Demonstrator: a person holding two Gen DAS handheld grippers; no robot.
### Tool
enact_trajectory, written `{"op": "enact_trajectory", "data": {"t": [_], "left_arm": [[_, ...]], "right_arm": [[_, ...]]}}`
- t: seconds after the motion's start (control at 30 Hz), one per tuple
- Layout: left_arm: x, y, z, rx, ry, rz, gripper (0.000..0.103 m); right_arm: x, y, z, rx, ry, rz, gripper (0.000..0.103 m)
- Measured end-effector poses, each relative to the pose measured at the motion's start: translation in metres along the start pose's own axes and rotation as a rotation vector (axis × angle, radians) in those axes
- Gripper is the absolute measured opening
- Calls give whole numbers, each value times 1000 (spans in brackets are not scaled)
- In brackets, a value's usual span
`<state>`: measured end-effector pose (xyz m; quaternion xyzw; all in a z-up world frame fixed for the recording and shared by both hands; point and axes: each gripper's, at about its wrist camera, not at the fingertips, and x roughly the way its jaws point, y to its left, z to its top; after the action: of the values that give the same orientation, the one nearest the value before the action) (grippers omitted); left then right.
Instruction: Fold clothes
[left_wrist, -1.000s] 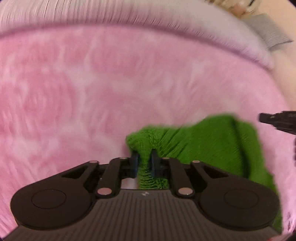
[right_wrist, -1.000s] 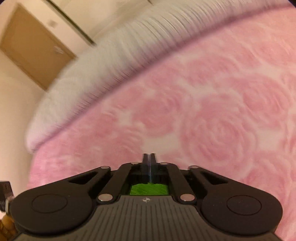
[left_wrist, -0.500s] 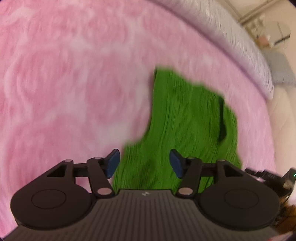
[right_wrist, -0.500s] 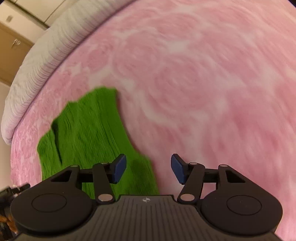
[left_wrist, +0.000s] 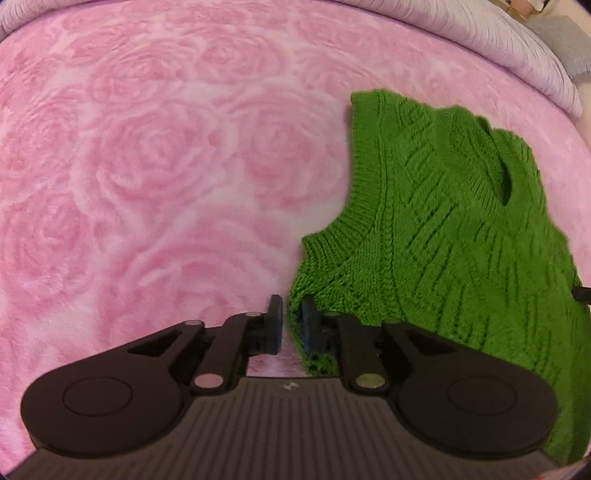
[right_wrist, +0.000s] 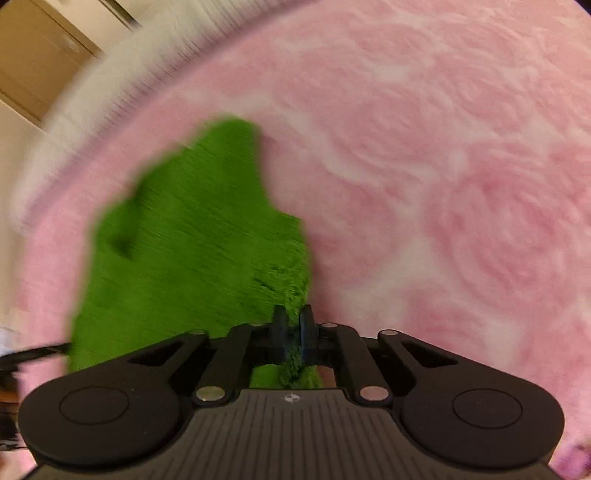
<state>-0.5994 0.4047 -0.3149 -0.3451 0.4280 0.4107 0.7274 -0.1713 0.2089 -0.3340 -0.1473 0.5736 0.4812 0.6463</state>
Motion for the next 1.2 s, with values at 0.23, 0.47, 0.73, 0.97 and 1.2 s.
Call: {"op": "enact_trajectory", "data": {"t": [0.23,0.47,0.73,0.97,1.2], "left_arm": [[-47,9,-54,-215,22,-119,45],[-94,23,-187,-568,167,-278,46],[-93,-1,-227,-715,83,-457,7],[-103,4,-249,-704,69,-336,10],[-128,-38,-202,-331,67,-69,20]], "right_arm": [[-38,-6,-41,109,-15,26,63],[-77,-30,-151,320,126,101,63],[-88,-14,-173,309,82,167,10],[-174,18,-151,5,-70,154,7],[-107,-18,-182,77,244,-121,44]]}}
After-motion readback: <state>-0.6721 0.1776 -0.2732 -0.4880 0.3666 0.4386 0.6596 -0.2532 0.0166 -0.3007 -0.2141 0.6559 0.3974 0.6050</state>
